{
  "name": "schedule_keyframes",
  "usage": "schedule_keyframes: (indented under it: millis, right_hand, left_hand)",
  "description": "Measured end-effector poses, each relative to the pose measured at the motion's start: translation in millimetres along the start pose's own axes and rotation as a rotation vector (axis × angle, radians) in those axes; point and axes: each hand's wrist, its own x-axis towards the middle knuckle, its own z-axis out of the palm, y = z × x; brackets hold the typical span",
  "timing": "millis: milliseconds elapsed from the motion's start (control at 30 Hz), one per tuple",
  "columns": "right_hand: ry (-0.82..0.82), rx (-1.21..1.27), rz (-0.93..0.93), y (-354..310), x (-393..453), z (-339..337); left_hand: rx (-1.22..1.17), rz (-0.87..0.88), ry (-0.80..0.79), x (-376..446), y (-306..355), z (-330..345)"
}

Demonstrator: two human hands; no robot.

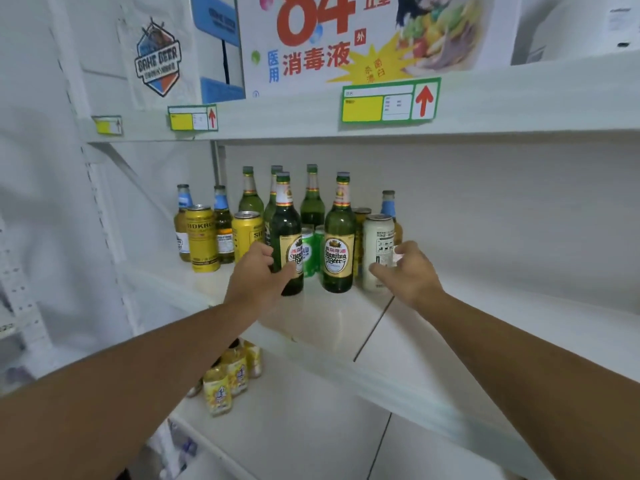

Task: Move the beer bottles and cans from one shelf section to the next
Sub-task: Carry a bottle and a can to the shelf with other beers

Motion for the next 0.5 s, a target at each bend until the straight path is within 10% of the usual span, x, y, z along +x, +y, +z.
schedule_keyframes:
  millis: [500]
  right_hand:
    - [0.032,0.267,-0.052,22.2,53.8,35.0]
  left_hand:
    - [-0.232,-0.196,0.122,35.3,-3.9,55.7]
